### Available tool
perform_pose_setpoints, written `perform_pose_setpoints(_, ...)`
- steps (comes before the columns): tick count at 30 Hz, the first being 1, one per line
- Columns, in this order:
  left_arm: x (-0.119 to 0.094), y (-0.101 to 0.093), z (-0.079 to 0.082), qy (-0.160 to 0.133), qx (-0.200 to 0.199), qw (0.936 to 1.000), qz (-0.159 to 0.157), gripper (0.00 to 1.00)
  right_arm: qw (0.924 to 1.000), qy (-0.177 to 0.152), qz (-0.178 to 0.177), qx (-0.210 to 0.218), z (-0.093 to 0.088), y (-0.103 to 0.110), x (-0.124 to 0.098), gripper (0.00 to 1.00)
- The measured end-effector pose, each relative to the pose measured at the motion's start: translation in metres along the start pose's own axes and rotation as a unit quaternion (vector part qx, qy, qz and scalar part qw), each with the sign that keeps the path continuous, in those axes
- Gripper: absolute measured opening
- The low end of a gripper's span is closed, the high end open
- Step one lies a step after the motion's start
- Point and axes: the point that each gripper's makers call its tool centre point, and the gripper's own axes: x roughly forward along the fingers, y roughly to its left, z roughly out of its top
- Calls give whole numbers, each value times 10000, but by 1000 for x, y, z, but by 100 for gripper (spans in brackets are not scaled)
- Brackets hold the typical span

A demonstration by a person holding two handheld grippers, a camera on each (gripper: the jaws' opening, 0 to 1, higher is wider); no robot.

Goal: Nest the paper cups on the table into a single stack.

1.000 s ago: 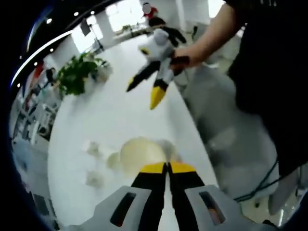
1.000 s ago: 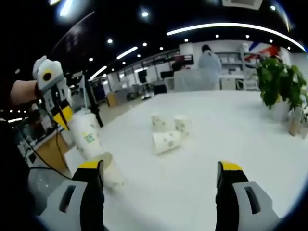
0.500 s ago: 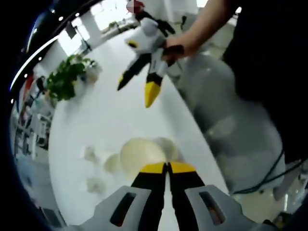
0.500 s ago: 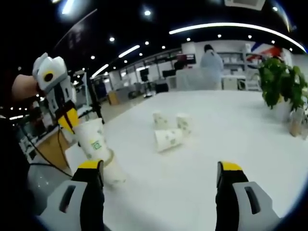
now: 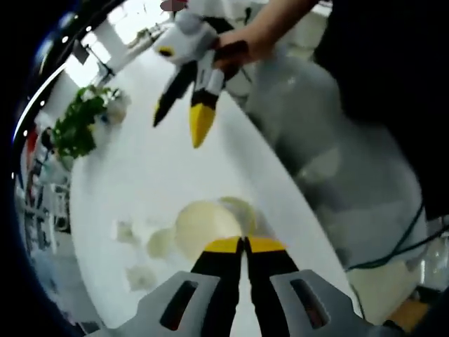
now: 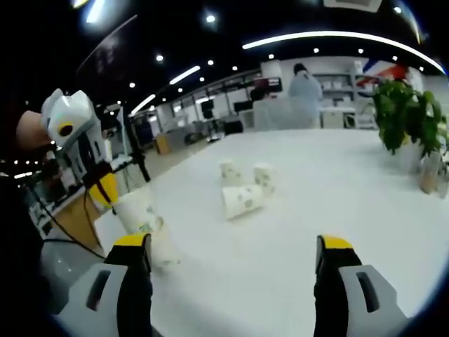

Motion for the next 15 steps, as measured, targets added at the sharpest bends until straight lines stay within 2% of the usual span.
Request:
perform_pose_setpoints(9,10,-2,-3,109,186,9997,-120,1,10000,13,-37,30,-2,-3,-2,95)
perform_pose_setpoints(15,15,-3,-3,91,78,9997,-208,1,10000,37,-47,55,-5,-5,-3,95)
